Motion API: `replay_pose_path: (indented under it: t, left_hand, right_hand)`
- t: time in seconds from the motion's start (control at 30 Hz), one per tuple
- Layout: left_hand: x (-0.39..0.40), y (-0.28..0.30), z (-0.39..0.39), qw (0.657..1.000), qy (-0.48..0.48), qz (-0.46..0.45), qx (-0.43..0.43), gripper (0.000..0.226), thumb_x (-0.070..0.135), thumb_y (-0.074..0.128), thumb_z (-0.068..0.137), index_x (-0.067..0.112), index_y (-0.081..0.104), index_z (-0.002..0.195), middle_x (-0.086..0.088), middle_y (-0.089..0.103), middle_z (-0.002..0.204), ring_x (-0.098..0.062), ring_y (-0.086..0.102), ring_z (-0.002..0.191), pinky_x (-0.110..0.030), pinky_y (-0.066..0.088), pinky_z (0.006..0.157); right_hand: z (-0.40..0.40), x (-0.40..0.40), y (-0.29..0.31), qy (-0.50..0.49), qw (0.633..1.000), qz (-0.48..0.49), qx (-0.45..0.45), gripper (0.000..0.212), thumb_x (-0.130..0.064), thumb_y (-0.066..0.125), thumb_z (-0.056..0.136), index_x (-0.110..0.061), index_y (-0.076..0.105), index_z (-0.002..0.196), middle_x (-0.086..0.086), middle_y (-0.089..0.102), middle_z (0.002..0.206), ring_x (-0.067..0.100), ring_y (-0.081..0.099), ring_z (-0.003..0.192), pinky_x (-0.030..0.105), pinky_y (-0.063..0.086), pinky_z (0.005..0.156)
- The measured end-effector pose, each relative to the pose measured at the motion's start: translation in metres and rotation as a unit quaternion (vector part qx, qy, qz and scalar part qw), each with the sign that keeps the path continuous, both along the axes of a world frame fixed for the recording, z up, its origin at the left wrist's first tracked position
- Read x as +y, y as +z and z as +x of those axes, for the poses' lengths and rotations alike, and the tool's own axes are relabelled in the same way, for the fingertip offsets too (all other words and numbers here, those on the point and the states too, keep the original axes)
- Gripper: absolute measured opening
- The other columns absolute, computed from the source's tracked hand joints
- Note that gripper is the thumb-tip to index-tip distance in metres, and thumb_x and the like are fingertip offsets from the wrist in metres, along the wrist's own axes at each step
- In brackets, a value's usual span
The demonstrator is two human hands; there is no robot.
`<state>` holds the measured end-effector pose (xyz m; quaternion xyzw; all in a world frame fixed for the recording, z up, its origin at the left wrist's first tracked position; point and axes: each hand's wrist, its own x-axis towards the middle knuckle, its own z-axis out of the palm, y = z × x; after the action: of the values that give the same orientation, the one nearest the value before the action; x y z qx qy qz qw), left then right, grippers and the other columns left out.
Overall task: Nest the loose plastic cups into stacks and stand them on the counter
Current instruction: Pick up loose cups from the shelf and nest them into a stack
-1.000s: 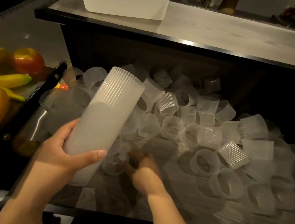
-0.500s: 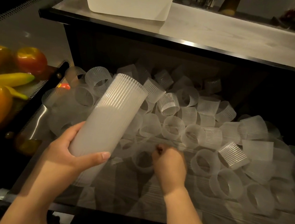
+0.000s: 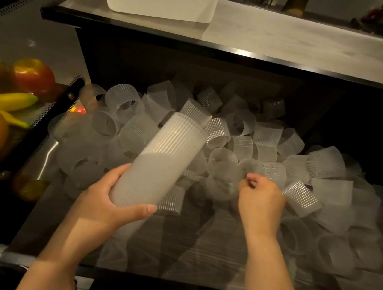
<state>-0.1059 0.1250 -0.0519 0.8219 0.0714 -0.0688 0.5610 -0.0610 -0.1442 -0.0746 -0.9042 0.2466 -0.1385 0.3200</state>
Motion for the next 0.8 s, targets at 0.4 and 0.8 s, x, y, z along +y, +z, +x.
replay_pose_path:
  t: [0.4,0.8]
  left_hand:
    - [0.000,0.009,-0.005,0.994,-0.108,0.008,0.000,0.088,0.053,0.093,0.041,0.081,0.045,0.109,0.040,0.056,0.113,0.012,0.059,0.099,-0.024,0.052,0.074]
    - [0.005,0.014,-0.007,0.992,-0.123,-0.014,0.003,0.092,0.055,0.088,0.032,0.073,0.052,0.115,0.030,0.064,0.115,0.004,0.063,0.101,-0.026,0.052,0.077]
  right_hand:
    - [0.020,-0.004,0.081,0.029,0.852,0.508,-0.121,0.031,0.006,0.051,0.090,-0.015,0.073,0.091,0.002,0.071,0.070,0.011,0.058,0.058,0.023,0.050,0.051]
    - [0.030,0.003,0.085,0.223,0.927,0.296,0.051,0.025,0.001,0.068,0.085,-0.020,0.080,0.081,0.004,0.075,0.079,0.015,0.065,0.068,0.020,0.052,0.053]
